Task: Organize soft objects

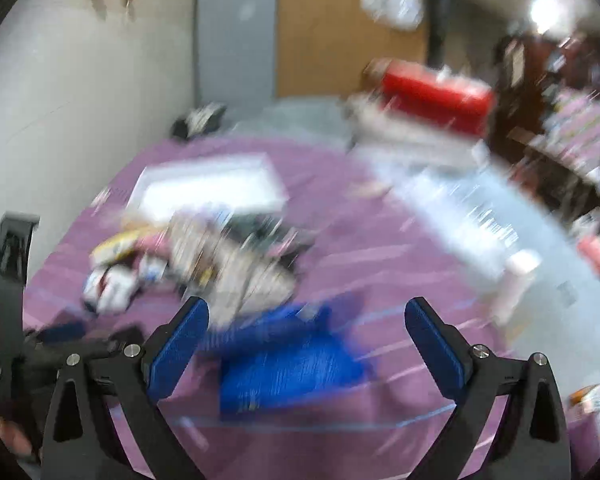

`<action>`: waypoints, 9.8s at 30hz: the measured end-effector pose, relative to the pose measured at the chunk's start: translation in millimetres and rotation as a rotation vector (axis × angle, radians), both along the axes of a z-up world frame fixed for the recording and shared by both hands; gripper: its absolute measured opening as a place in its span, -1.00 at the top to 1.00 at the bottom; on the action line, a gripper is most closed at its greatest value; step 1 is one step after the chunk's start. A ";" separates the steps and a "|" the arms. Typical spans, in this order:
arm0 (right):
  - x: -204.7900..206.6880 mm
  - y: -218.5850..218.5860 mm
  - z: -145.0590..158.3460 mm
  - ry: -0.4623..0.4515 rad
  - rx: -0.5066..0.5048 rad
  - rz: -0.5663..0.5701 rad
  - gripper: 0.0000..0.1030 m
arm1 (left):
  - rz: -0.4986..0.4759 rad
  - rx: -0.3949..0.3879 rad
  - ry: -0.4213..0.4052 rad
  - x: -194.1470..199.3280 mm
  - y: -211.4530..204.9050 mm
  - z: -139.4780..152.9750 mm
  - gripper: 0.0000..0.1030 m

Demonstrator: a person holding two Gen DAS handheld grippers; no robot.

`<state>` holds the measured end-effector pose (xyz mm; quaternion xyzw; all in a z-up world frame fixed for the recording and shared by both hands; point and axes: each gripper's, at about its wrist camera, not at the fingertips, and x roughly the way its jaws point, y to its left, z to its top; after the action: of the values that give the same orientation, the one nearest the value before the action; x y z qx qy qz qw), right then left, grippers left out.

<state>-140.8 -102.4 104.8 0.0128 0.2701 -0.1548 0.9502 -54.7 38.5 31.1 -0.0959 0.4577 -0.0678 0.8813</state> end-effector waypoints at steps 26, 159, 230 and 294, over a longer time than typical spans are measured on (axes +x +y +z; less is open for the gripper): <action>31.1 -13.5 -29.0 0.167 0.163 0.179 -0.74 | 0.025 0.066 -0.114 -9.9 -13.5 17.1 -0.87; 90.2 -33.4 -5.8 0.285 0.329 0.446 0.75 | -0.014 -0.033 0.032 21.5 24.2 51.3 -0.18; 188.6 34.2 28.1 0.491 -0.476 1.022 0.71 | -0.272 0.200 -0.002 135.7 9.4 147.6 0.70; 331.7 6.5 -81.7 0.728 -0.163 0.976 0.57 | -0.212 -0.119 0.465 262.3 57.5 -3.1 0.00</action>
<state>190.9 -95.9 23.1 -0.2388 0.5391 0.2834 0.7563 207.6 96.0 28.0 -0.1120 0.6506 -0.1628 0.7332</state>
